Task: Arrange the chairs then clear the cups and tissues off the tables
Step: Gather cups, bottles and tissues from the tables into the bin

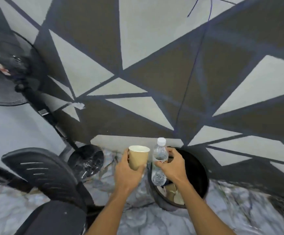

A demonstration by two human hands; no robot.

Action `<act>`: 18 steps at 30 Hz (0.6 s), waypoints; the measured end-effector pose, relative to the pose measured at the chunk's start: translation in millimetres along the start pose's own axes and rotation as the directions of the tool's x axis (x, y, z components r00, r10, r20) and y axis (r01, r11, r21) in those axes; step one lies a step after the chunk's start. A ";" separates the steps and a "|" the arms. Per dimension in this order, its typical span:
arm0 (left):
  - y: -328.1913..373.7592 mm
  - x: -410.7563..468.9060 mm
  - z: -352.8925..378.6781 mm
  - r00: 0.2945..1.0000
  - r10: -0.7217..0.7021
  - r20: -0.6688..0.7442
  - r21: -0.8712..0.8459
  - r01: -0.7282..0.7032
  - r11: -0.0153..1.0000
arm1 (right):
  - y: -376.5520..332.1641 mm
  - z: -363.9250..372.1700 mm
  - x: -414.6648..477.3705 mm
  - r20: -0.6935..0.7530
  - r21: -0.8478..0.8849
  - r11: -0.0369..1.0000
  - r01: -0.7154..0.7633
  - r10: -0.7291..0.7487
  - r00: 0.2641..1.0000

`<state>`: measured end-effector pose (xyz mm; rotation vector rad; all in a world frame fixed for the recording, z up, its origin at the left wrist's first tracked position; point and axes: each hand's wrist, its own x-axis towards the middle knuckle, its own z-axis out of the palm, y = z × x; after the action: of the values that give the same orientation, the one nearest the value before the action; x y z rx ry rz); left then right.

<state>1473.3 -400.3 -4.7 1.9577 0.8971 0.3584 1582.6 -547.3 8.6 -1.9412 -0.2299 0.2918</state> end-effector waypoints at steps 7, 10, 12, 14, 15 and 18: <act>14.5 31.4 65.5 0.970 0.019 0.243 0.024 -0.026 0.999 | 45.0 -40.9 19.9 -0.160 -0.034 0.986 -0.161 0.154 0.975; 19.4 42.6 90.2 0.957 0.015 0.289 0.061 -0.034 0.998 | 65.0 -53.8 29.4 -0.185 -0.032 0.974 -0.225 0.215 0.959; 20.8 49.5 108.0 0.949 -0.009 0.314 0.079 -0.017 0.997 | 78.7 -60.0 39.7 -0.188 -0.038 0.965 -0.261 0.250 0.950; 19.9 56.2 128.3 0.940 -0.035 0.340 0.103 0.000 0.995 | 94.1 -65.4 52.6 -0.186 -0.032 0.957 -0.290 0.279 0.942; 20.0 59.4 138.6 0.938 -0.043 0.344 0.115 0.003 0.993 | 101.5 -68.0 59.8 -0.181 -0.030 0.953 -0.303 0.293 0.939; 24.7 69.0 166.9 0.933 -0.118 0.341 0.140 0.074 0.987 | 124.6 -75.3 84.8 -0.150 -0.037 0.937 -0.348 0.340 0.929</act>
<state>1626.8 -463.4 -80.0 1.9992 0.7934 -0.1058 1689.5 -635.3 -87.5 -2.0517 0.2016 0.3785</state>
